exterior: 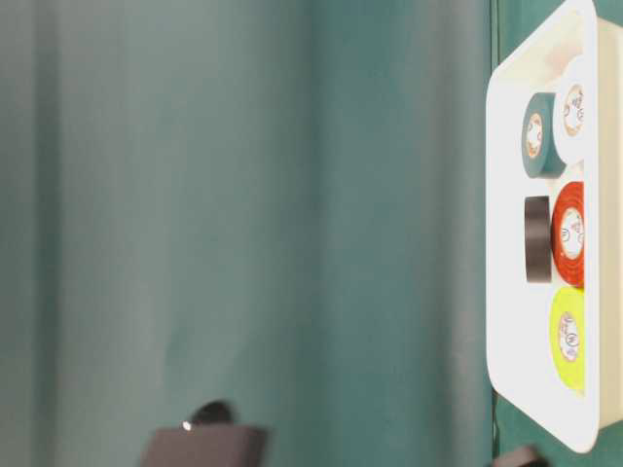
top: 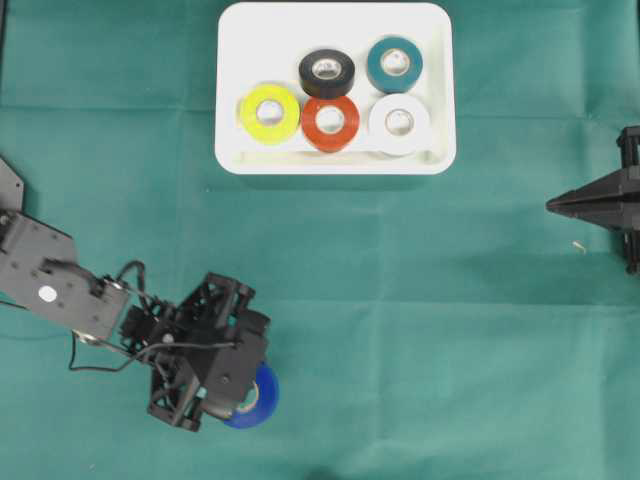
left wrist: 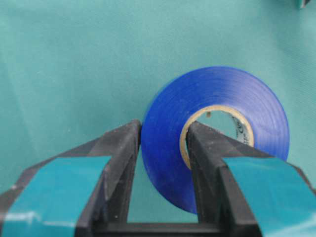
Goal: Put the tape into the white case with the left arm.
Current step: 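Grasp the blue roll through its hole and lift it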
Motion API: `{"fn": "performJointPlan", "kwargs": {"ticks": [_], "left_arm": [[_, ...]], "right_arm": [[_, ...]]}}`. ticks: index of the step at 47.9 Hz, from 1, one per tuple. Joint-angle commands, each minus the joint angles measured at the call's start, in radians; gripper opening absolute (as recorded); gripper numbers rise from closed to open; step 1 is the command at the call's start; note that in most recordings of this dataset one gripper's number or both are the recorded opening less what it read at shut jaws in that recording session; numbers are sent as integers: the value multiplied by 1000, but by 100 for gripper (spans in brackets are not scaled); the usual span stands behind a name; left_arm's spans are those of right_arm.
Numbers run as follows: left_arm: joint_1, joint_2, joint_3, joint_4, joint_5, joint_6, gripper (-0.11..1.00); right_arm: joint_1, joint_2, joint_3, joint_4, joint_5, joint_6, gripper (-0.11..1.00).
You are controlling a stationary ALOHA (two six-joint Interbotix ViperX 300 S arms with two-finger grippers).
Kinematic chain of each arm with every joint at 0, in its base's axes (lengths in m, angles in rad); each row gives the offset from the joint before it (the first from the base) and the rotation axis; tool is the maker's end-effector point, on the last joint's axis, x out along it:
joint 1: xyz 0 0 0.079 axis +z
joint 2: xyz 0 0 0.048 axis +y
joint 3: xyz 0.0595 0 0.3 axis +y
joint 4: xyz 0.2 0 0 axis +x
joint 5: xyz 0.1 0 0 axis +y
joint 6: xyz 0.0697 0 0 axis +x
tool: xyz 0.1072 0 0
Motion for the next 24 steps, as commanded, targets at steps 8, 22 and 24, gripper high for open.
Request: {"fn": "performJointPlan", "kwargs": {"ticks": [8, 22, 24], "left_arm": [[14, -71, 14, 5, 6, 9, 30], [138, -72, 58, 5, 3, 63, 30], [158, -72, 58, 5, 3, 74, 30]], "right_arm": [[-2, 6, -9, 0, -5, 0, -9], [-2, 6, -9, 0, -5, 0, -9], [-2, 6, -11, 0, -5, 0, -9]]}}
